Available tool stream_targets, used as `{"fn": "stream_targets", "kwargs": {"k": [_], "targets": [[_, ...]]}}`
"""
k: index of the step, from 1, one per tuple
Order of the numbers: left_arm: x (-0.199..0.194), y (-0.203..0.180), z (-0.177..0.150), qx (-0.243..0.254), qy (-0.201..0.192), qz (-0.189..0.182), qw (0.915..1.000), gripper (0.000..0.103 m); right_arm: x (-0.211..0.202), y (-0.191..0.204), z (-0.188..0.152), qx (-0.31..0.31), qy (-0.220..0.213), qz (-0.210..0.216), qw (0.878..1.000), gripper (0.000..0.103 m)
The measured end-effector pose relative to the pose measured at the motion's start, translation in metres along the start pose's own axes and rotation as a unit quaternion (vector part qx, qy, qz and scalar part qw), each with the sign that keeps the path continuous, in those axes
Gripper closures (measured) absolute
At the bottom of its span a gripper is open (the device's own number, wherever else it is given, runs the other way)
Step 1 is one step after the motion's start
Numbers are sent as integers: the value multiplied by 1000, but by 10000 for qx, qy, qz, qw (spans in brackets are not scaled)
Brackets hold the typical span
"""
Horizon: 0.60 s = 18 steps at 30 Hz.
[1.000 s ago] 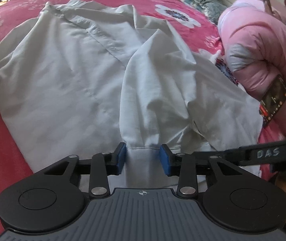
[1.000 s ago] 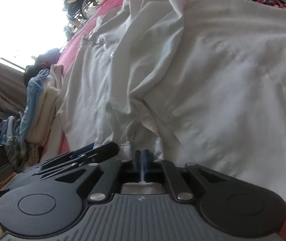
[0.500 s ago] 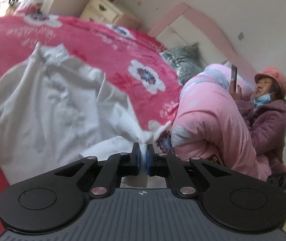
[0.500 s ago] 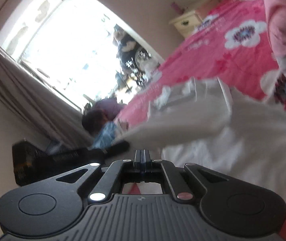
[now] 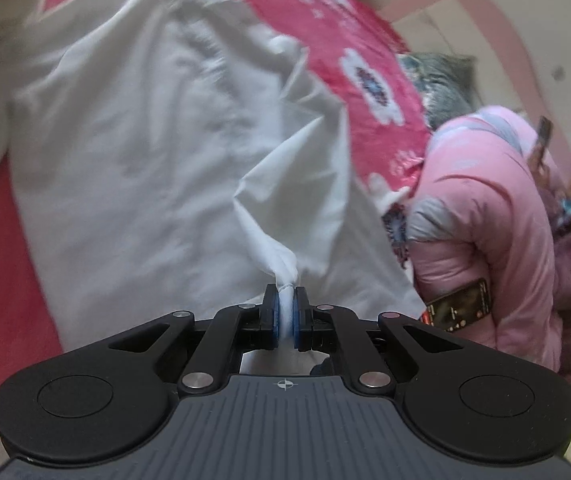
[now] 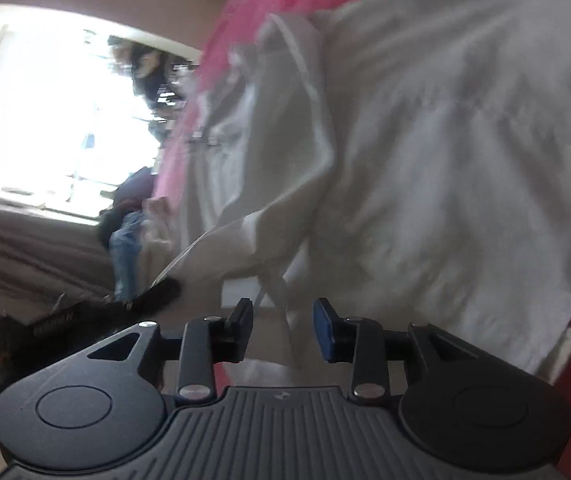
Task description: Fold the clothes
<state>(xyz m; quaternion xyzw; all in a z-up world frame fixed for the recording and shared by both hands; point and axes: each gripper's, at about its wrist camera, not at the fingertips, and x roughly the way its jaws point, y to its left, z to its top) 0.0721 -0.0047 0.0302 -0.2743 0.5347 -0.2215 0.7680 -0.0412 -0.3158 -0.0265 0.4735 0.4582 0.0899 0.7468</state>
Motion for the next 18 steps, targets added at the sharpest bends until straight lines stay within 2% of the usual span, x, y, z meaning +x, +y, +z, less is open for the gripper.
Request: {"fn": "stream_targets", "kwargs": {"k": [4,6,11,13,14,17,18], "targets": [[13,29,-4,-80,30,568,9983,97,19,11,-6,-326,235,-235,9989,65],[17,42,-6,-190,152,530,9983,97,25,23,-9,-646,262,-375,9969,65],[17,52,-9,-174,155,327,9992,82,46,51,-14,-1292,340,-726,9884,65],[15,52,-9,-69,127,291,9995,77,50,56,-21,-1623,441,-942,9812,66],[15,51,-8,-15,123,286,9995,76,53,59,-24,-1754,443,-1051,9779,70],[20,46,-9,189,178,252,9993,79,58,67,-30,-2092,393,-1291,9685,99],[21,43,-10,280,184,250,9991,86,55,69,-31,-2133,332,-1275,9681,99]]}}
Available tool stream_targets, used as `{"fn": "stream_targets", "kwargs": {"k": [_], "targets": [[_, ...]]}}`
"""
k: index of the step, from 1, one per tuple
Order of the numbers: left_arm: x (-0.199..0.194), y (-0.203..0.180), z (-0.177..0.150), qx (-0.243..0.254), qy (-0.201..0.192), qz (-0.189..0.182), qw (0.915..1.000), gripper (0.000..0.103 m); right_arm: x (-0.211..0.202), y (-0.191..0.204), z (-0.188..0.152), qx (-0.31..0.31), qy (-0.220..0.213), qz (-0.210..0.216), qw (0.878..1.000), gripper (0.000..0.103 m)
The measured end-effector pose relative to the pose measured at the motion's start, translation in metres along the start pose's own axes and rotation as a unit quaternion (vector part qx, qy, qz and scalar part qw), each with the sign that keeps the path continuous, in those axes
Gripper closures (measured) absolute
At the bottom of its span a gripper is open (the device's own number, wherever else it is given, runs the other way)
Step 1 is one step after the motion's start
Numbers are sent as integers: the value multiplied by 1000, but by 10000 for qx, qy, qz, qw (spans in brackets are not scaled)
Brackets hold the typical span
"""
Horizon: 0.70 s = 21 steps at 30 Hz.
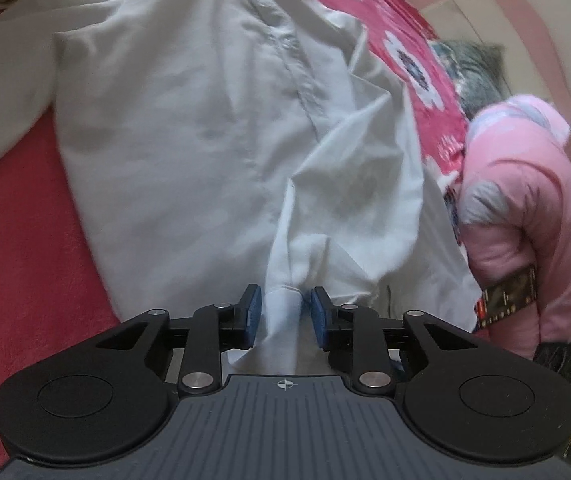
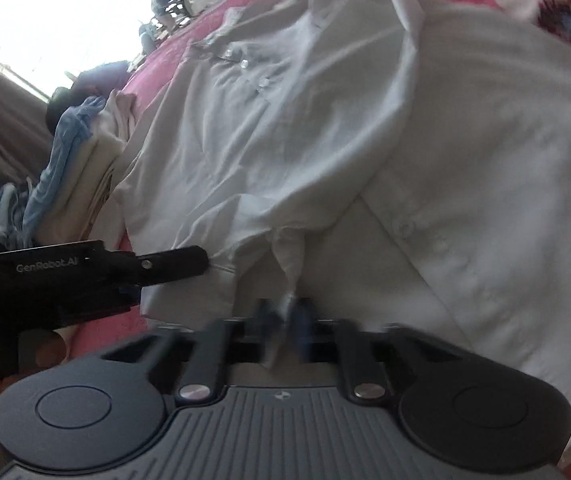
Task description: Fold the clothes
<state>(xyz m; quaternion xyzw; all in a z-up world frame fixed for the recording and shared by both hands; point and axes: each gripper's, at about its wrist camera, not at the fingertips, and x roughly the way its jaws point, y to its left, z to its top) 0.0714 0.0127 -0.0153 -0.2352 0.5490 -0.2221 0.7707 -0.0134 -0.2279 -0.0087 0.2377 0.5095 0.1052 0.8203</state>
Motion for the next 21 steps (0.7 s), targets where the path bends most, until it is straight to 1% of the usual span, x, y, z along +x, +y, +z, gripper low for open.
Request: {"fn": "stream_targets", "kwargs": {"k": [1,2,3,5,6,8,10,11,13,14,15,17,19,20,21], "targets": [[-1,-4,-1,76,-25,-28,10000,90,-5,2,0,-14,-83,2,10000,100],[-3,-9,-1,142,-61,-71,9999,91,-13,4,2,-24,-203,39,9998,100],[-8,-15,0,158,-110,-199,9996,92,-23,5,4,-32,-338,90,9994,100],[-22,-25,4,81,-207,-608,9979,92,-47,7,8,10,-519,309,9982,100],[-31,-31,5,65,-262,-814,9963,92,-63,7,9,3,-575,464,9973,100],[-50,-46,6,120,-398,-1085,9932,92,-93,7,10,-70,-637,743,9952,100],[-65,-56,2,212,-500,-1217,9911,92,-113,7,8,-171,-597,888,9941,100],[-69,-60,-1,274,-539,-1176,9912,92,-117,5,6,-166,-523,933,9941,100],[-71,-61,-11,435,-582,-893,9934,92,-115,-2,0,-153,-309,989,9945,100],[-68,-59,-16,506,-568,-719,9945,92,-110,-5,-4,-141,-219,920,9954,100],[-62,-55,-20,518,-484,-562,9959,92,-100,-9,-8,-143,-116,820,9965,99],[-43,-45,-28,498,-163,-348,9980,92,-77,-19,-15,-110,141,625,9979,98],[-23,-36,-37,565,95,224,9981,91,-47,-29,-21,107,578,376,9976,96],[-19,-34,-41,668,119,482,9965,91,-41,-36,-23,287,736,401,9961,90],[-19,-35,-44,814,90,647,9945,91,-39,-43,-24,496,861,493,9938,79]]}}
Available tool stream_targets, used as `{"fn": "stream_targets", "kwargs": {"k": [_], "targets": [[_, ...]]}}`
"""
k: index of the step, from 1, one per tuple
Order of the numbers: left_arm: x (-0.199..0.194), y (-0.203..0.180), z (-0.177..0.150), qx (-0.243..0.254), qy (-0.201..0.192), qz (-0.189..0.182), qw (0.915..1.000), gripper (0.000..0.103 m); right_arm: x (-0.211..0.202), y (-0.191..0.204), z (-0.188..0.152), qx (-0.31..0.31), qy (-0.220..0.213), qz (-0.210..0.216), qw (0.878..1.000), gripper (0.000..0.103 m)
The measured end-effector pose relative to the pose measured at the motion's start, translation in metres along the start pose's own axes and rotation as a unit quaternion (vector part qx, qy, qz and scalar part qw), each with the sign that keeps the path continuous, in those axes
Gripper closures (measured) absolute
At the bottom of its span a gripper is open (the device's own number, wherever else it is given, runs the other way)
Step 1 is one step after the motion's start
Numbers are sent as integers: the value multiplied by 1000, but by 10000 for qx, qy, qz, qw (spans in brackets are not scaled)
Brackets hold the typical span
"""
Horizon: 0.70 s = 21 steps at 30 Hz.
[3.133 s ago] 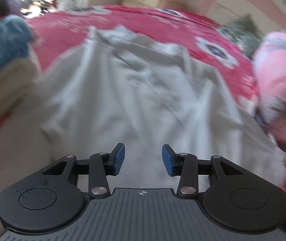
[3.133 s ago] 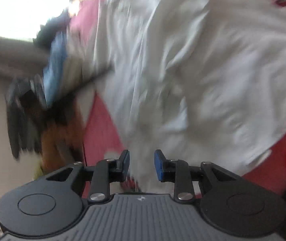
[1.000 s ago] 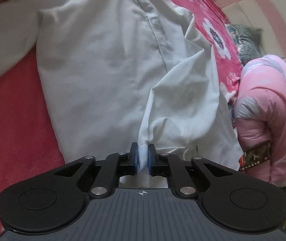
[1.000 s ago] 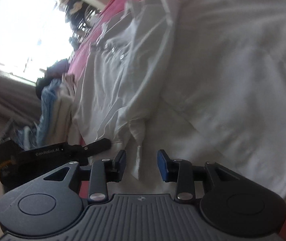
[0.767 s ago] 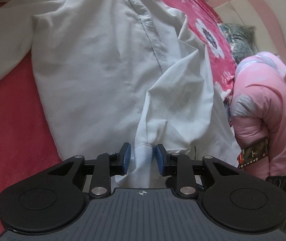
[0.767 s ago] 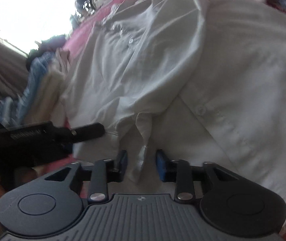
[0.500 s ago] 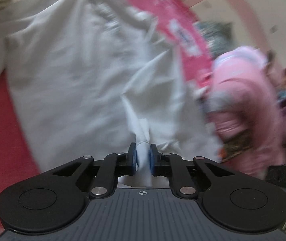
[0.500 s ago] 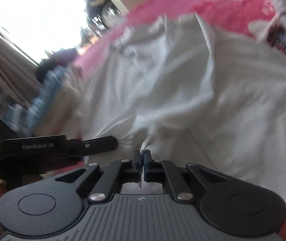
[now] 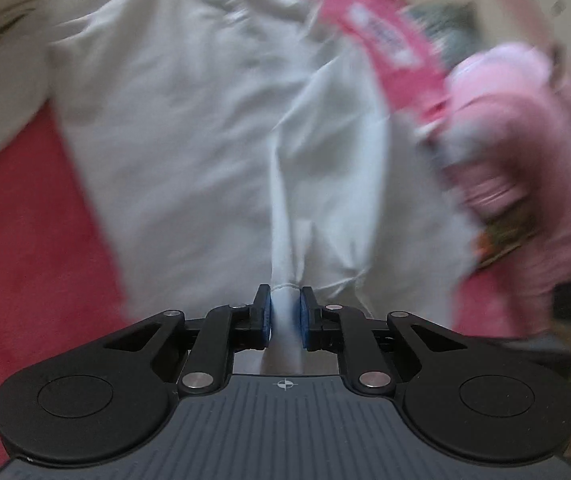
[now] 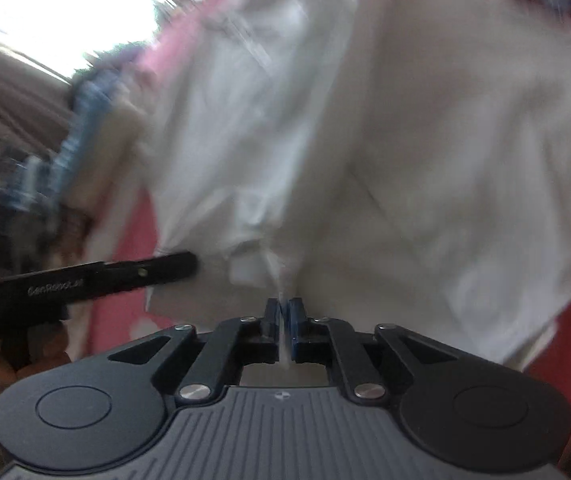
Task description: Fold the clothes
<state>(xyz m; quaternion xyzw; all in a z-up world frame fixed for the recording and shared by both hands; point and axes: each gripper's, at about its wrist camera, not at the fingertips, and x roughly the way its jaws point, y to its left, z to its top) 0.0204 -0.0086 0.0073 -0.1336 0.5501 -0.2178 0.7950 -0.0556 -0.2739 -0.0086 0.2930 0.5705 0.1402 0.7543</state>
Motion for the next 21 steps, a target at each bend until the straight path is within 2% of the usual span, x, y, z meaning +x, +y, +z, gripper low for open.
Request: {"fn": "stream_targets", "kwargs": {"k": [2,4,5,7,10,13,15,17,19,20,21], "targets": [[-13,-3,-3,307,-193,40,9993,86,-2,-12,1,326,117,181,9992,67],[-28,-4,-2,530,-250,-122,9982,76,-16,-19,4,412,-29,224,9989,63],[-33,-5,0,639,-212,-218,9975,76,-24,-20,8,370,-131,149,9991,62],[-40,-5,3,884,-57,-382,9953,75,-47,-19,19,206,-452,-76,9987,62],[-42,-9,18,1166,56,-364,9925,75,-74,-7,50,-223,-1223,-504,9910,62],[-36,-13,54,1349,-60,-114,9908,75,-88,7,90,-713,-2075,-895,9715,63],[-31,-17,81,1564,-322,112,9871,75,-86,16,116,-1025,-2543,-1000,9565,63],[-18,-27,117,1864,-654,447,9793,75,-74,24,143,-1245,-2859,-1252,9418,66],[-3,-37,152,1998,-976,614,9730,75,-58,25,166,-1345,-3081,-1409,9312,67],[7,-43,170,1995,-1095,622,9718,75,-52,23,175,-1330,-3119,-1394,9304,68],[17,-48,188,1982,-1194,616,9709,75,-45,18,186,-1246,-3067,-1262,9352,70]]}}
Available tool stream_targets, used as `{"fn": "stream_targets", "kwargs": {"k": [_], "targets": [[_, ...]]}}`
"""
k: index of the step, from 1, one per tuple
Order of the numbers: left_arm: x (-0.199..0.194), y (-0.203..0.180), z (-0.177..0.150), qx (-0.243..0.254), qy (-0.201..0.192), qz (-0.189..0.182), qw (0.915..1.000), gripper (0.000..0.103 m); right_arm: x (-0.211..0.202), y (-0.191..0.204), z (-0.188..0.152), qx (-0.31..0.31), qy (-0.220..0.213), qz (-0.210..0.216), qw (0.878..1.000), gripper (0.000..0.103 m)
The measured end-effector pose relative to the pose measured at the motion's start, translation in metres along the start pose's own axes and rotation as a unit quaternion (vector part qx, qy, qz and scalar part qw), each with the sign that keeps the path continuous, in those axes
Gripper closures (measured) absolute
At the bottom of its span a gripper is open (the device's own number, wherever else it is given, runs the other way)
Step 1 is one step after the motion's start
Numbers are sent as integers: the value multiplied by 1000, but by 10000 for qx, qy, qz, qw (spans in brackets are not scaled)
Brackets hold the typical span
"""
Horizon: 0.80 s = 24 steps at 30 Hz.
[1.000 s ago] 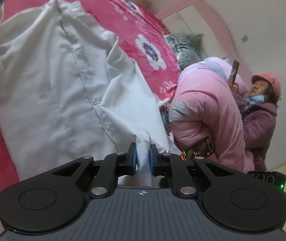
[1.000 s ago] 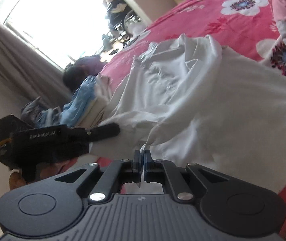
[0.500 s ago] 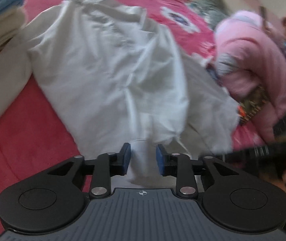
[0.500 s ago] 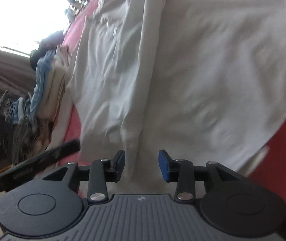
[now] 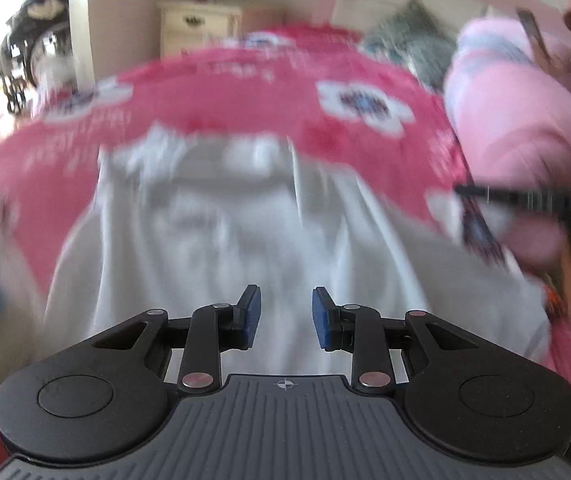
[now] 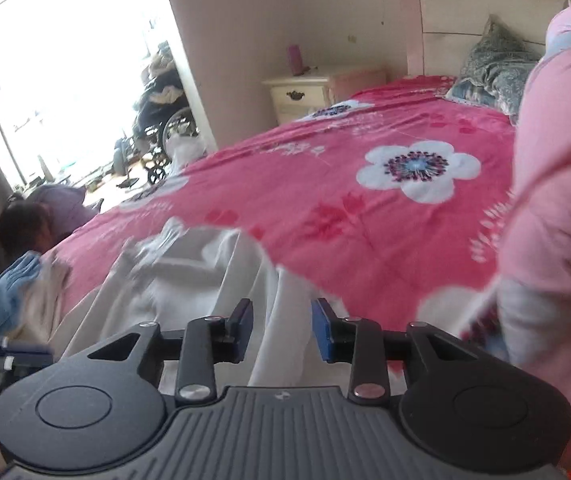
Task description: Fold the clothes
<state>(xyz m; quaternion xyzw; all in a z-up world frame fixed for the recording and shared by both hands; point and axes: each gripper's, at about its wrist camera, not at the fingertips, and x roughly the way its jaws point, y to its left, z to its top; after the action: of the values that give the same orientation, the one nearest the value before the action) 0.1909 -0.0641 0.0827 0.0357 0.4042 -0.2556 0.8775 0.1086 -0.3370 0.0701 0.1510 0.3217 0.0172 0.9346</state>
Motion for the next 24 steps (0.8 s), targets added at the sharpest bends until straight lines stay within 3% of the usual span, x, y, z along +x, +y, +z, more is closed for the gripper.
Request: {"fn": "stream_targets", "kwargs": {"k": [4,9,17,19,21,24], "targets": [[60,5,53,-323,-99,-87,9994,75,53,-9,13,374,411,224,9982,72],[135,9,95,-674,472,-168,9965,75,96,-18,30,476,867,424,9942,72],[200,22,109,-1174,772,-331,9895,77,143,-26,42,458,1281,262,9904,71],[204,28,106,-1391,751,-405,9866,90,150,-27,43,465,1362,271,9892,72],[207,32,102,-1586,735,-440,9836,102,157,-30,41,505,1498,260,9871,90],[201,37,99,-1683,492,-476,9834,103,159,-37,35,703,1551,348,9848,103]]}}
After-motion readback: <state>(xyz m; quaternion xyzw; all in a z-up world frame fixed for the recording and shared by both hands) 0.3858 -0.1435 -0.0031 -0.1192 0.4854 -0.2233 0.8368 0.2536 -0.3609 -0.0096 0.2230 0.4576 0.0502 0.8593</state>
